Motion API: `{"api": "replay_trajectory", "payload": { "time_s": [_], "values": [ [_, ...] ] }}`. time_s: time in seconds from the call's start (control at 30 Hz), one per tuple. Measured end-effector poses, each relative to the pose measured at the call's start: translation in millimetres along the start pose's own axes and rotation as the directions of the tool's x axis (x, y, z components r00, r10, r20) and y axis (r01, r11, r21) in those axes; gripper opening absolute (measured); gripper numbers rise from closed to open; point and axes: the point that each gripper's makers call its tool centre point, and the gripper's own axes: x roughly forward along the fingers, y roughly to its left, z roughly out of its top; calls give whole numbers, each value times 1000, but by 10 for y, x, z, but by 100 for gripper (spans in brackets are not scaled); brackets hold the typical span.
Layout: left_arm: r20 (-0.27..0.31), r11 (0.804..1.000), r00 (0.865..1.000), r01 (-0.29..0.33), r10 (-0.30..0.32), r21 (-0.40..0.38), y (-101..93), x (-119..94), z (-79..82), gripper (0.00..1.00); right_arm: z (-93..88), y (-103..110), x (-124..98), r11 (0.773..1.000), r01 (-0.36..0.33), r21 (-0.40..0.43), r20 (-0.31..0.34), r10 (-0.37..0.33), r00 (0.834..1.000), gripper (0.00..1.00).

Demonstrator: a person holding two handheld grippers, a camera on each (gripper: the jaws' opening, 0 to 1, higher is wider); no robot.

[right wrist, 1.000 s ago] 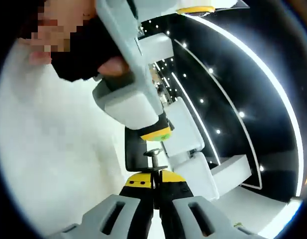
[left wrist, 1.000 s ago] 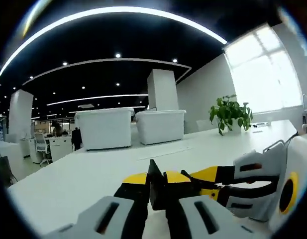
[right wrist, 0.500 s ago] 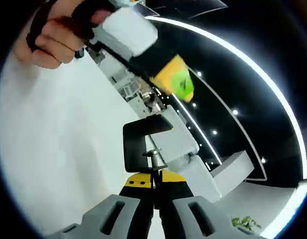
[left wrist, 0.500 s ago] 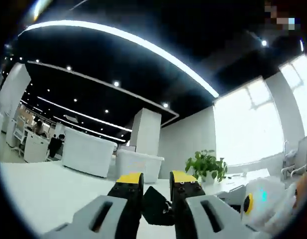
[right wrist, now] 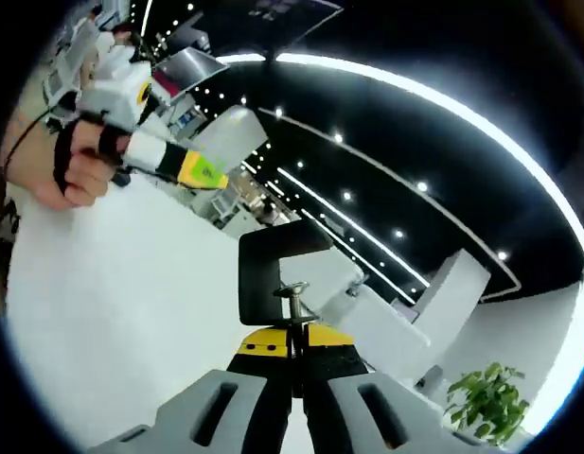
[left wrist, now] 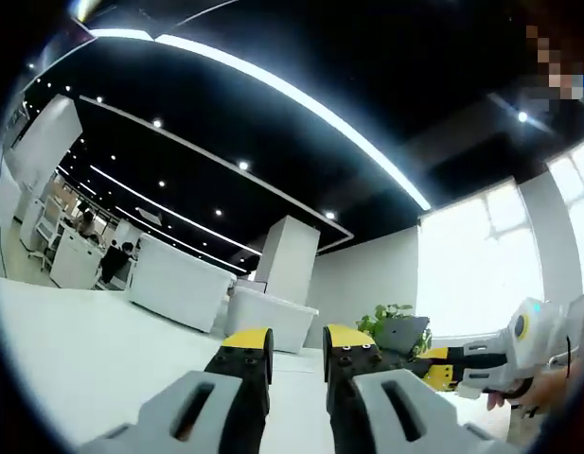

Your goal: Clamp the fixed fixture on the desktop, loosen the retaining clip, secure it to the edge of the desk, and tighten the retaining clip.

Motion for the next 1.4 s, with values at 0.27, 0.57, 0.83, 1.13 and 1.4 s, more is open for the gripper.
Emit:
{"api": "replay_trajectory", "payload": {
  "time_s": [0.27,0.57,0.83,1.13,1.4],
  "values": [
    [-21,999,1000,-22,21,-29,-6,-234,5,21,459,338,-910,965,-133,228,113,109,988,0],
    [-12,996,999,50,-50,-69,-375,-639,88,21,468,1152,-1746,808,-316,498,191,254,948,0],
    [-35,993,994,96,-99,-70,-631,-1156,-67,20,89,1711,-1966,664,-318,677,173,277,945,0],
    [-72,993,995,69,-76,-95,-473,-1400,-320,20,-187,1799,-1831,648,-245,721,133,217,967,0],
    [-79,992,992,94,-100,-82,-535,-1364,-404,19,-347,1774,-1745,662,-183,727,99,163,982,0]
  ]
}}
